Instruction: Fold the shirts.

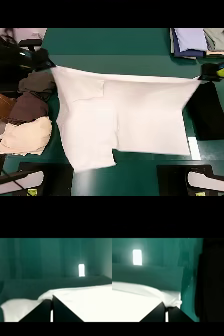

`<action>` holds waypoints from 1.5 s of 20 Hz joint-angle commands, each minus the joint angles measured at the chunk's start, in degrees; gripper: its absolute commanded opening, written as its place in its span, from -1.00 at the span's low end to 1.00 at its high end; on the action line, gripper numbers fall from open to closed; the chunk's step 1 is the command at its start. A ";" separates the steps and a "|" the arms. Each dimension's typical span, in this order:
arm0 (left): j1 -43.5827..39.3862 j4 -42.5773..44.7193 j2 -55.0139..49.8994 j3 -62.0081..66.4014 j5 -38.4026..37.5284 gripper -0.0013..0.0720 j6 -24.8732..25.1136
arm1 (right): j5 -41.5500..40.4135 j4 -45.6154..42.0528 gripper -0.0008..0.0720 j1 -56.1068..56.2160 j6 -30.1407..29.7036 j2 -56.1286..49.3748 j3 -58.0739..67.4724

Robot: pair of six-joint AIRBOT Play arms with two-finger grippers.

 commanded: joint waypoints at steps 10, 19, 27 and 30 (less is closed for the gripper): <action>0.09 2.80 -14.40 0.48 -0.42 -0.90 4.74 | -3.06 -0.70 -0.94 0.76 -0.04 -17.11 9.77; 0.07 3.48 -14.40 -12.20 2.03 -0.76 4.70 | -8.24 -0.59 -0.93 1.77 -0.02 -10.69 -14.49; 0.07 8.20 1.64 -21.88 -4.17 0.37 1.92 | -2.45 0.87 0.16 -0.96 -0.07 -1.55 -17.81; 0.07 8.00 15.52 -38.56 -4.70 0.37 -0.20 | -2.67 0.76 0.16 -1.44 -0.07 7.58 -24.24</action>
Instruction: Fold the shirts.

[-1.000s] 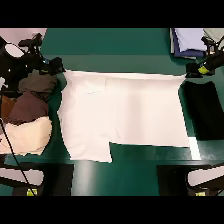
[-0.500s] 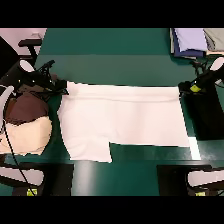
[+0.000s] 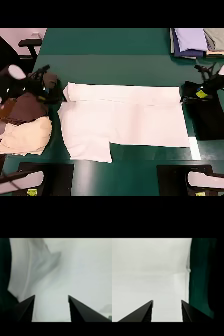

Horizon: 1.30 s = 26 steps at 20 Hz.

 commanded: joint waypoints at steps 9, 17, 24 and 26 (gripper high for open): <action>-0.02 -2.45 33.07 -39.60 -5.11 0.37 -10.12 | -2.25 0.26 0.16 -0.09 -0.02 17.73 -8.87; -0.02 -6.40 33.05 -41.88 -2.03 0.37 -11.63 | -2.19 0.28 0.15 -0.09 -0.02 17.66 -8.87; -0.02 -14.40 33.05 -46.77 4.37 -0.48 -8.52 | -2.23 0.28 0.15 -0.09 -0.02 17.66 -8.87; -0.02 -17.86 33.05 -46.66 4.52 -0.90 -5.62 | -0.76 0.20 0.15 -0.24 -0.07 17.68 -8.87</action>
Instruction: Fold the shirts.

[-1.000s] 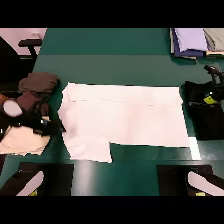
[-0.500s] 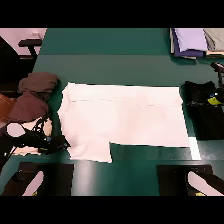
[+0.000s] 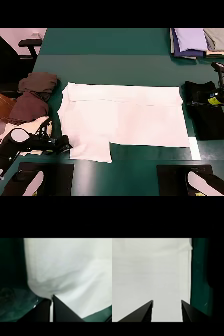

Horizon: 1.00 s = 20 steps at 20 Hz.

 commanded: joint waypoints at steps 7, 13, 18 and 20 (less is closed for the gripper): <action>0.00 -6.84 0.07 8.15 -1.66 -0.90 7.93 | 6.49 -0.13 0.38 -18.29 -1.25 5.09 -16.50; 0.00 -6.51 0.07 10.64 -0.83 -0.90 8.37 | 3.98 8.24 0.29 -31.78 -2.16 1.77 -31.93; 0.00 -6.47 0.07 10.64 -0.68 -0.90 8.72 | -3.50 12.11 0.14 -25.94 -2.34 -3.37 -33.29; 0.00 -5.92 0.07 10.64 -1.07 -0.90 8.74 | -4.09 11.43 -0.29 -21.97 -2.34 -4.35 -31.32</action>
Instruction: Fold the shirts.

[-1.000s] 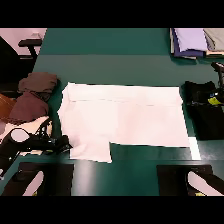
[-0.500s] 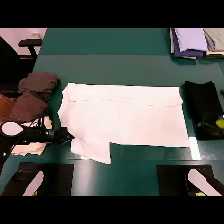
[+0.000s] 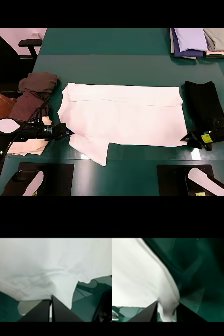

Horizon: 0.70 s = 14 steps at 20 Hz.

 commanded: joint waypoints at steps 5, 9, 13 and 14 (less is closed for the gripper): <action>0.00 6.97 2.62 3.43 -7.04 -0.91 -1.31 | 0.11 -3.15 -0.94 9.33 -0.20 2.01 6.56; 0.00 9.92 11.15 4.79 -17.44 -0.91 -6.86 | 9.73 -13.16 -0.94 11.21 -0.24 11.63 9.68; 0.00 9.35 14.99 9.38 -22.12 -0.91 -9.84 | 12.17 -16.13 -0.94 11.37 -0.35 19.15 13.03; 0.00 9.94 14.58 10.95 -19.06 -0.91 -9.75 | 11.54 -15.37 -0.94 12.09 -0.35 19.19 14.58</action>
